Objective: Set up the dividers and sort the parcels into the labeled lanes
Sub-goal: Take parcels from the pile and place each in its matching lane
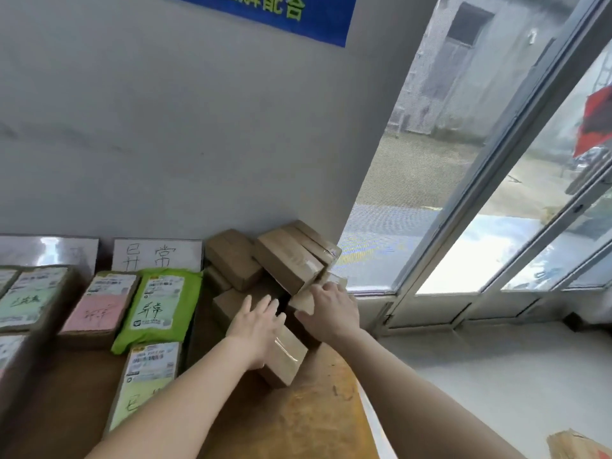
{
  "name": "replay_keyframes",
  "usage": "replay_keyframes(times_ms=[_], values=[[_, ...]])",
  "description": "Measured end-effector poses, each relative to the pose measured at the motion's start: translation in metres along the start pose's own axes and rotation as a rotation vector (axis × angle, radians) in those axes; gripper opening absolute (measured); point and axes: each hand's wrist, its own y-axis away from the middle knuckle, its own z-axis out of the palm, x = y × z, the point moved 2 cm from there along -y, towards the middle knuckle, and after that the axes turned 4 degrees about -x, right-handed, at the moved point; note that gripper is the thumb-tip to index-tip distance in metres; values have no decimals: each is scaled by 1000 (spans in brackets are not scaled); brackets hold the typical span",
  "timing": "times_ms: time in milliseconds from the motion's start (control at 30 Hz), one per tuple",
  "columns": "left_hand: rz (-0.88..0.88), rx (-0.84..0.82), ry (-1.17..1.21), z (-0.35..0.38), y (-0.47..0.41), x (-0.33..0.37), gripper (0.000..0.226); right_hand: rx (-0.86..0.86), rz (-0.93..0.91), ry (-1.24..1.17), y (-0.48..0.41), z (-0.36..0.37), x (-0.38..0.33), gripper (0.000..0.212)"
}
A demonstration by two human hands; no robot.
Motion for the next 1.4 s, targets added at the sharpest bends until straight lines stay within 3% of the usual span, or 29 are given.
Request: replay_keyframes(times_ms=[133, 300, 533, 800, 967, 1067, 1133, 1200, 1267, 1333, 1400], values=[[-17, -86, -80, 12, -19, 2, 108, 44, -66, -66, -43, 4, 4, 68], [-88, -105, -29, 25, -19, 1, 102, 49, -82, -135, -82, 9, 4, 78], [-276, -45, 278, 42, 7, 2, 100, 120, -50, -143, -99, 23, 2, 75], [-452, 8, 669, 44, 34, -1, 112, 51, -10, -236, -87, 21, -1, 81], [-534, 118, 1139, 37, 51, -10, 116, 72, 95, -772, -60, 22, 6, 93], [-518, 231, 1706, 32, 68, -9, 112, 104, 171, -1216, -31, 29, 16, 97], [-506, 280, 2054, 30, 79, -5, 102, 66, 227, -1391, -13, 48, 22, 81], [-522, 297, 2265, 33, 87, -1, 74, 11, 266, -1537, 6, 60, 23, 65], [-576, 305, 2380, 40, 93, 0, 55, -40, 287, -1706, 33, 60, 16, 48], [-583, 288, 2423, 45, 98, 4, 51, -146, 247, -1774, 53, 65, 10, 25], [-583, 276, 2442, 52, 101, 10, 53, -272, 225, -1768, 70, 72, 3, 30]])
